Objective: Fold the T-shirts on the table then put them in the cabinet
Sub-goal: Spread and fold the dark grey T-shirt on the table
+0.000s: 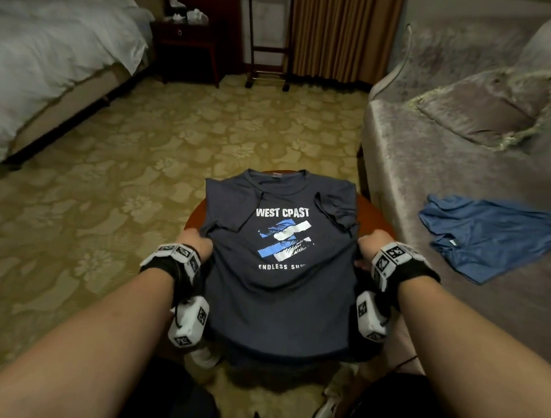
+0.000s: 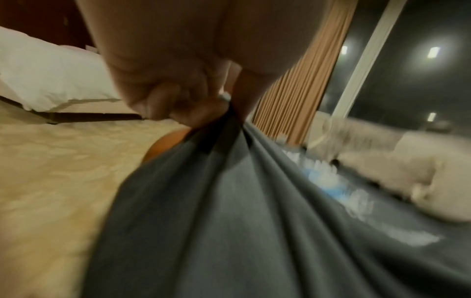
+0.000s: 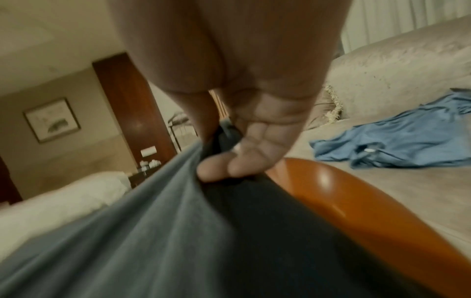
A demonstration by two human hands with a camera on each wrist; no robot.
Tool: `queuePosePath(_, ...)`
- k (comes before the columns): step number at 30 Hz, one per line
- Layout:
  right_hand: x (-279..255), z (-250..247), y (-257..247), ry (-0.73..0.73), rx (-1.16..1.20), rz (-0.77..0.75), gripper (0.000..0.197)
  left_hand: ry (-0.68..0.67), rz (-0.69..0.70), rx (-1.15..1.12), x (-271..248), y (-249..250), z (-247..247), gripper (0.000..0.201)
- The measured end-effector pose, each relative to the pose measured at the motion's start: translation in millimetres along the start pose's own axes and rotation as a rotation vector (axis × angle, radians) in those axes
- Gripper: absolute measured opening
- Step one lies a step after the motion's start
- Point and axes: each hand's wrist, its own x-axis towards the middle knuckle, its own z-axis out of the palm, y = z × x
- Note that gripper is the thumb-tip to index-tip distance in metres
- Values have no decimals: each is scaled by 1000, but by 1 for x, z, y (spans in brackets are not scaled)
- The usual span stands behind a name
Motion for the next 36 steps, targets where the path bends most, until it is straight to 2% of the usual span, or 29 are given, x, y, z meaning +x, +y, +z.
queuePosePath(2, 1, -9, -28, 80, 229, -95, 11, 132, 75, -209, 8, 21, -22, 22)
queuePosePath(3, 5, -15, -39, 123, 300, -155, 5, 178, 119, -327, 9, 34, -34, 30)
queuePosePath(4, 5, -23, -47, 128, 341, -187, 16, 201, 136, -429, 13, 40, -42, 43)
queuePosePath(5, 13, -29, -49, 143, 332, -202, 42, 199, 116, -464, 19, 41, -45, 59)
queuePosePath(6, 13, -36, -49, 157, 251, -190, 62, 173, 69, -455, 22, 39, -47, 75)
queuePosePath(7, 12, -40, -46, 171, 95, -159, 71, 134, 28, -412, 20, 36, -46, 86)
queuePosePath(8, 5, -43, -41, 167, -89, -120, 69, 88, 3, -330, 22, 25, -40, 89)
queuePosePath(10, -4, -39, -26, 94, -366, -56, 52, 6, -34, -157, 22, 5, -18, 96)
queuePosePath(12, -8, -27, -11, -3, -485, -11, 57, -82, -82, 19, 30, -13, 5, 108)
queuePosePath(14, -2, -14, 2, -36, -533, 27, 68, -76, -94, 102, 58, -32, 25, 92)
queuePosePath(15, 1, -10, 4, -26, -530, 49, 68, -83, -93, 154, 58, -34, 28, 85)
queuePosePath(16, 3, -5, 7, -4, -519, 54, 65, -70, -73, 208, 37, -25, 22, 81)
queuePosePath(20, 12, 2, 13, 35, -533, 32, 48, 13, -128, 284, 23, -23, 26, 76)
queuePosePath(23, 22, 6, 18, 12, -534, 73, 43, 14, -204, 174, 26, -21, 28, 80)
queuePosePath(26, 21, 9, 17, -14, -558, 135, 39, -44, -223, 143, 29, -19, 27, 63)
queuePosePath(30, 24, 0, 13, 14, -445, 144, 41, -55, -151, 100, 29, -15, 24, 47)
queuePosePath(33, 32, -10, 18, 14, -397, 146, 46, -38, -127, 56, 21, -10, 18, 49)
queuePosePath(36, 8, -17, 11, -22, -223, 104, 34, -20, -101, -11, 10, -6, 11, 53)
